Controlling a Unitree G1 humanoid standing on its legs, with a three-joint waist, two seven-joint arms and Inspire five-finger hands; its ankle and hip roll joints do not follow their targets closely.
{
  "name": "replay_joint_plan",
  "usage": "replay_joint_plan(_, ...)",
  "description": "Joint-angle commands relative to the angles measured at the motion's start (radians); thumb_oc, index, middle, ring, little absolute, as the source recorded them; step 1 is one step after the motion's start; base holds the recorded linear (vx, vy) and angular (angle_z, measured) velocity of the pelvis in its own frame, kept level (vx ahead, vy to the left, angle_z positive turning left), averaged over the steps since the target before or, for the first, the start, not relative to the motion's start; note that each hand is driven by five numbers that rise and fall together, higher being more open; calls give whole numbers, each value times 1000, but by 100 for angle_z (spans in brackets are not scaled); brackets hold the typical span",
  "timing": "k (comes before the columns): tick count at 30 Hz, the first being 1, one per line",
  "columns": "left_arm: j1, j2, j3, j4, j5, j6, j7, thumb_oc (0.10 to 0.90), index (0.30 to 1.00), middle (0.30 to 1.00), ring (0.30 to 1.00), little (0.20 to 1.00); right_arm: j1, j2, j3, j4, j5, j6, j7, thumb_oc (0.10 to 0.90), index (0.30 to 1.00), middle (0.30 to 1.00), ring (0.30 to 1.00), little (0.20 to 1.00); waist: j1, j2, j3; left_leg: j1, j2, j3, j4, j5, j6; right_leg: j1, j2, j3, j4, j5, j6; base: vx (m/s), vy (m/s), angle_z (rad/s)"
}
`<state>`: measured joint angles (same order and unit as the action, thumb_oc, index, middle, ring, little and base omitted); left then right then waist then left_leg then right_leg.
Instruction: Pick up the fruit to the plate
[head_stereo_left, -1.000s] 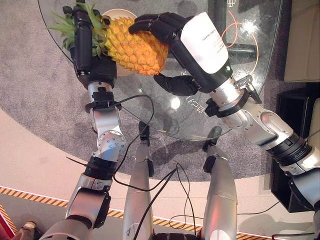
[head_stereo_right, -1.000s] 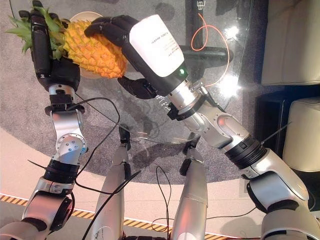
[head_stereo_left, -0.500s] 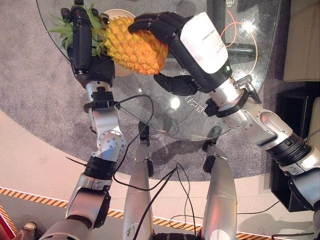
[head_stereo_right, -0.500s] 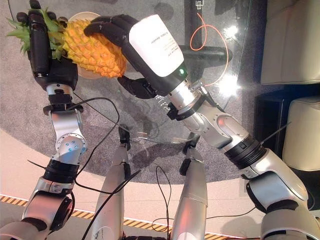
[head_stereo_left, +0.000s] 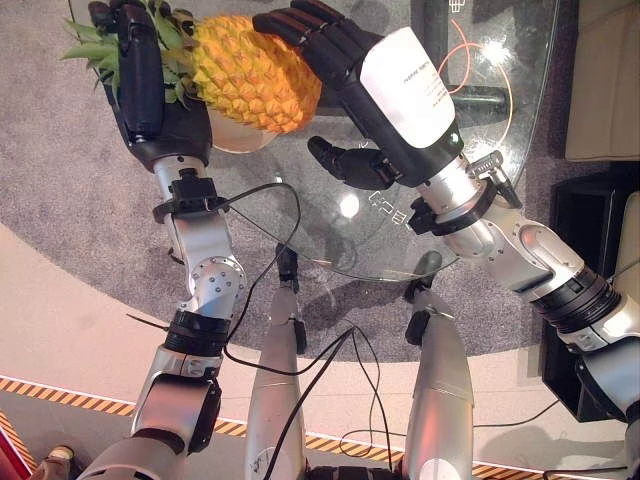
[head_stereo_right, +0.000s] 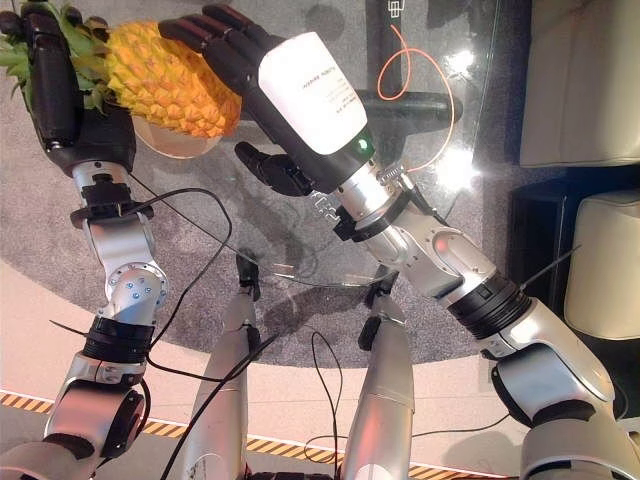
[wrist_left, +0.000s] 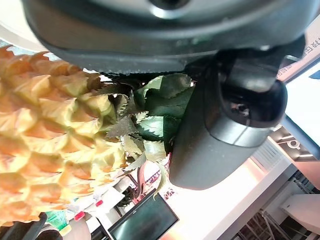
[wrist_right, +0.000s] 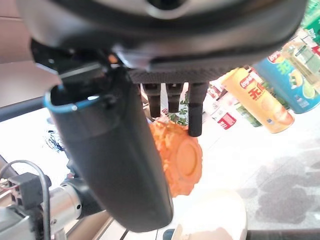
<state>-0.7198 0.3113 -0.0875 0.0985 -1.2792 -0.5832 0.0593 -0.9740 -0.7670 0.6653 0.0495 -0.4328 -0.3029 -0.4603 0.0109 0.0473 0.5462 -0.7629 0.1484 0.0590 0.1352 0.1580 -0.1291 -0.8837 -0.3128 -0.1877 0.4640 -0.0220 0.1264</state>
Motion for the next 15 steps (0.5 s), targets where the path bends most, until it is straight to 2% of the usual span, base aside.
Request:
replay_joint_plan(1, -131, 26, 32, -98, 111, -99, -73, 100, 300, 300, 300, 200, -105, 53, -70, -114, 0, -75, -36, 800, 900, 900, 900, 900, 17, -24, -26, -38, -5, -13, 91, -77, -23, 87, 15, -19, -187, 85, 62, 0, 0, 0)
replay_joint_plan(8, -140, 23, 35, -88, 181, -126, 4, 100, 300, 300, 300, 200, -108, 60, -74, -103, 1, -59, -43, 800, 900, 900, 900, 900, 17, -23, -26, -41, -7, -13, 88, -76, -23, 86, 15, -18, -193, 86, 62, 0, 0, 0)
replay_joint_plan(15, -148, 34, 45, -66, 268, -153, 109, 100, 300, 300, 300, 200, -99, 57, -95, -80, 11, -36, -99, 800, 900, 900, 900, 900, 14, -26, -26, -35, -8, -13, 81, -75, -23, 90, 18, -18, -199, 88, 63, 0, 0, 0)
